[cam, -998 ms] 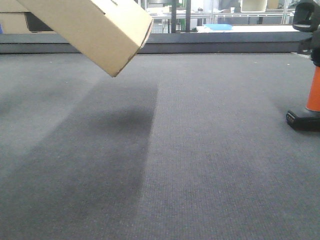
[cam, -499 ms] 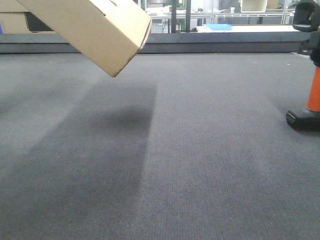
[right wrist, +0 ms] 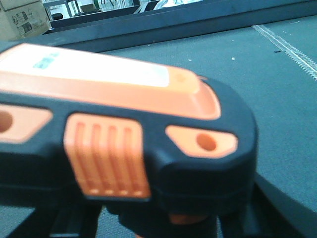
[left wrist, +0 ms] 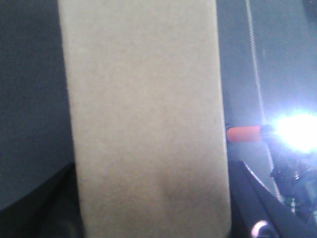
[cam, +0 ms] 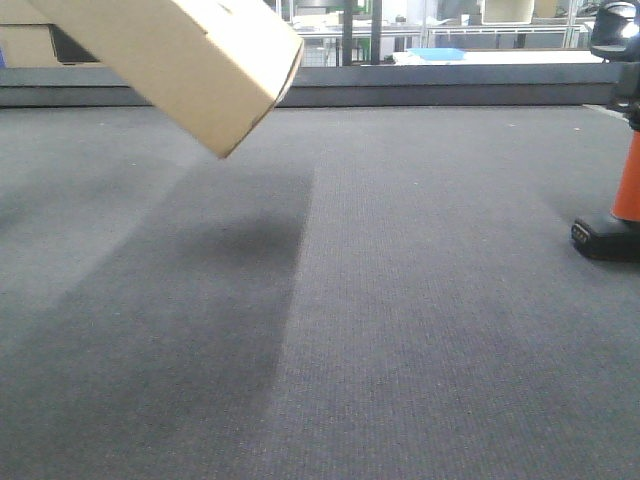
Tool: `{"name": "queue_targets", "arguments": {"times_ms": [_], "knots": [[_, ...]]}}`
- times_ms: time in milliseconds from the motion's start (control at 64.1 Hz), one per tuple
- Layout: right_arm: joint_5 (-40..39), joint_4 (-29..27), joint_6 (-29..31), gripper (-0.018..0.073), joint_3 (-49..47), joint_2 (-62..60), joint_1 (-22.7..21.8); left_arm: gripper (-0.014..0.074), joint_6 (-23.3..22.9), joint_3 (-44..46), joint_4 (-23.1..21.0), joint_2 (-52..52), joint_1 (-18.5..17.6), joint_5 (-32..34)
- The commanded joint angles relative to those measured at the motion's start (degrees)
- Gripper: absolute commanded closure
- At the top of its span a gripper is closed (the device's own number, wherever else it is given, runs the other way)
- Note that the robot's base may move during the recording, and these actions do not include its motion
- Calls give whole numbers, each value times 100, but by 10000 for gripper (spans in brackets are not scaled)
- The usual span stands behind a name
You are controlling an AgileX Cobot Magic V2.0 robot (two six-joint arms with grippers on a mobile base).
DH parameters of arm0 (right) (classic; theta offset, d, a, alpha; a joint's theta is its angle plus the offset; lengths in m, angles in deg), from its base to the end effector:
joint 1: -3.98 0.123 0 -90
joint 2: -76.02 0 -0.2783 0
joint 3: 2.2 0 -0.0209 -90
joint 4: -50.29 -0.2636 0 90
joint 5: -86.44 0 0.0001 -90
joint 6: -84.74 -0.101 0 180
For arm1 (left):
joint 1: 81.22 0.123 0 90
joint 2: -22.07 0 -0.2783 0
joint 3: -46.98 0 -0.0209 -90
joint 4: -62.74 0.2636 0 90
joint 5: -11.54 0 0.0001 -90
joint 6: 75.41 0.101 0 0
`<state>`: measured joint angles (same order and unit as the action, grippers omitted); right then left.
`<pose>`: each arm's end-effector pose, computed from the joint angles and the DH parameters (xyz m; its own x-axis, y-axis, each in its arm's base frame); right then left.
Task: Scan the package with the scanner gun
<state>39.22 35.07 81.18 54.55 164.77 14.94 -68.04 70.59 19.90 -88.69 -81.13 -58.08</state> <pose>0.2572 0.0300 0.1797 -0.1539 0.2125 -0.9650 0.0386 0.9772 0.2090 0.3995 -0.0638 0.3496 -0.9114 -0.1422 -0.3863 0.1508 0.7578 -0.6348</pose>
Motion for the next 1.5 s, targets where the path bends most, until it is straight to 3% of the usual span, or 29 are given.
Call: {"name": "queue_targets", "arguments": {"times_ms": [0,218,421,515,983,1482], "knots": [[-340,-51,69,720,-84,-171,9,707,18,91,161,25,27,-34],[1310,18,1506,720,-827,-753,9,707,-104,376,637,82,-44,-34],[2796,60,2506,720,-1965,-917,9,707,-587,519,1564,95,-479,-34],[3159,60,2852,720,-2365,-879,9,707,-658,519,1706,95,-663,-34],[3252,455,3639,720,-2665,-701,9,707,-875,519,1706,95,-821,-34],[2776,460,3769,720,-2665,-701,9,707,-873,519,1771,95,-843,-34]]}}
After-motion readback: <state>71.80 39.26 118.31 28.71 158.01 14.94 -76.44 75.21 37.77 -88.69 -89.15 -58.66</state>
